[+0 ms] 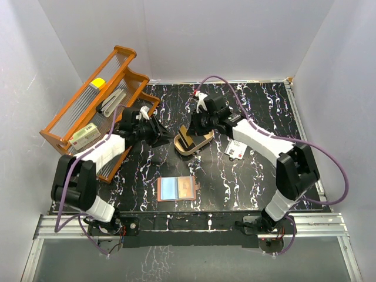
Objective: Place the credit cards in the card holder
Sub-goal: Pick up the credit card from the storage box, then insert the credit card into the card holder.
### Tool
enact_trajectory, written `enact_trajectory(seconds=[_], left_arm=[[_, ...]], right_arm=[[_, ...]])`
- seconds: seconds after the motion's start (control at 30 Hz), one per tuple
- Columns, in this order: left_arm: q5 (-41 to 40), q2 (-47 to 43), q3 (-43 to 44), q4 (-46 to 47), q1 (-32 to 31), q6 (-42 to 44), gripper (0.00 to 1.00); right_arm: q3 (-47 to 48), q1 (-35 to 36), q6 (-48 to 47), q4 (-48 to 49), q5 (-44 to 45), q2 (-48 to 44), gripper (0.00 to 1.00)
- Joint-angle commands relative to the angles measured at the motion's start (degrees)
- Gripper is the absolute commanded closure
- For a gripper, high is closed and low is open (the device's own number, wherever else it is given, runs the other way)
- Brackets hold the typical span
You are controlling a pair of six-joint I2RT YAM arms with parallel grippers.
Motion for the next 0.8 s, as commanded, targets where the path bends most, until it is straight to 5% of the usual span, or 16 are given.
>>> enact_trajectory(seconds=[0.0, 0.43, 0.77], left_arm=[[6.14, -8.77, -2.91, 2.88, 0.00, -1.54, 0.54], [19.32, -16.95, -15.54, 31.23, 0.01, -15.54, 0.43], [19.48, -15.70, -17.27, 35.86, 0.00, -18.47, 0.59]], right_arm=[[-4.55, 0.16, 5.28, 7.07, -4.56, -7.26, 1.00], [-21.53, 0.19, 27.17, 30.00, -12.63, -21.01, 1.00], [-24.72, 0.31, 34.50, 37.76, -16.15, -21.76, 1.00]])
